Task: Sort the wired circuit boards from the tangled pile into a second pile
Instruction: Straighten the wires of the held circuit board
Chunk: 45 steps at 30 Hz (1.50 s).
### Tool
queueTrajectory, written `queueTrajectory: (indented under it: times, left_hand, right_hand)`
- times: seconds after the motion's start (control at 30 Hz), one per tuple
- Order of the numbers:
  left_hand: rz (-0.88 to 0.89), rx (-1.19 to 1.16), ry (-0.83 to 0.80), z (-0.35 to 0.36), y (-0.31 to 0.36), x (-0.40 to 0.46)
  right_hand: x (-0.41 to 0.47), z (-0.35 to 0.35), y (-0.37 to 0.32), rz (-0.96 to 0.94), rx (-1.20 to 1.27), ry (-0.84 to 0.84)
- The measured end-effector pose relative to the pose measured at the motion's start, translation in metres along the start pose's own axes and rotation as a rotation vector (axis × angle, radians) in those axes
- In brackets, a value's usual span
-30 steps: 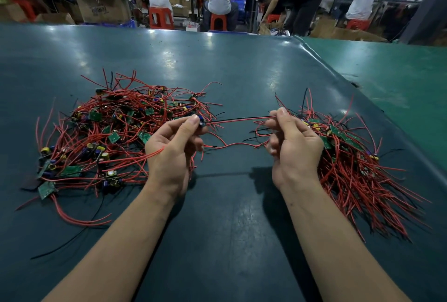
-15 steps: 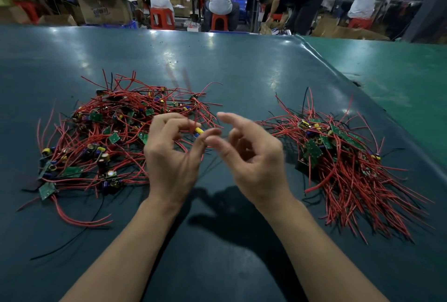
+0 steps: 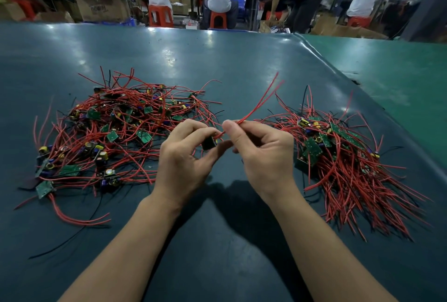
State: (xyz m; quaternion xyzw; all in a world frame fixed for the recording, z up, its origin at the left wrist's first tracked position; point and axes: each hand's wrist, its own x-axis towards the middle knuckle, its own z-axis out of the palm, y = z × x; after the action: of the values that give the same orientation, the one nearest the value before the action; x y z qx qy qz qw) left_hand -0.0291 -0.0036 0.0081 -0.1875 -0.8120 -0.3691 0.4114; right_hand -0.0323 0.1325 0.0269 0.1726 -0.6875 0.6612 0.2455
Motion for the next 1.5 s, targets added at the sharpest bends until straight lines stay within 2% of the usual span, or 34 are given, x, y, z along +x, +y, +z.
queueTrajectory:
  times: [0.2,0.47,0.6,0.67,0.7,0.8,0.87,0.93,1.13,1.23,1.33,1.5]
  left_hand:
    - [-0.020,0.007,-0.022,0.000,-0.003,-0.001]
    - [-0.028,0.009,-0.022,0.000,-0.004,-0.003]
    - [-0.101,0.048,0.060,-0.002,-0.008,-0.003]
    - [-0.158,0.070,0.146,-0.004,-0.011,-0.001]
    - [-0.176,0.054,0.184,-0.003,-0.011,0.000]
    - [-0.228,-0.075,0.239,0.000,-0.006,0.001]
    - [-0.302,-0.193,0.282,0.000,-0.003,0.002]
    - [-0.350,-0.275,0.300,-0.001,0.000,0.004]
    - [-0.431,-0.439,0.062,0.005,0.015,0.003]
    - [-0.456,-0.553,-0.013,0.006,0.020,0.002]
    - [-0.487,-0.585,0.012,0.006,0.020,0.004]
    - [-0.629,-0.666,0.086,0.003,0.015,0.006]
  right_hand:
    - [0.018,-0.020,0.001,0.168,0.171,0.310]
    - [0.023,-0.027,0.000,0.210,0.249,0.506]
    - [0.026,-0.032,-0.004,0.160,0.324,0.598]
    - [0.027,-0.035,-0.003,0.165,0.303,0.555]
    - [0.025,-0.033,-0.001,0.181,0.228,0.481]
    - [0.009,-0.014,0.003,0.232,0.011,0.064]
    - [-0.003,0.000,0.004,0.298,0.008,-0.234]
    - [-0.010,0.009,0.004,0.341,0.041,-0.349]
    - [-0.002,0.006,0.003,0.306,0.157,-0.184]
    - [0.000,0.003,0.003,0.381,0.283,-0.092]
    - [0.003,0.002,0.004,0.483,0.413,-0.035]
    - [0.002,0.001,0.003,0.465,0.420,-0.057]
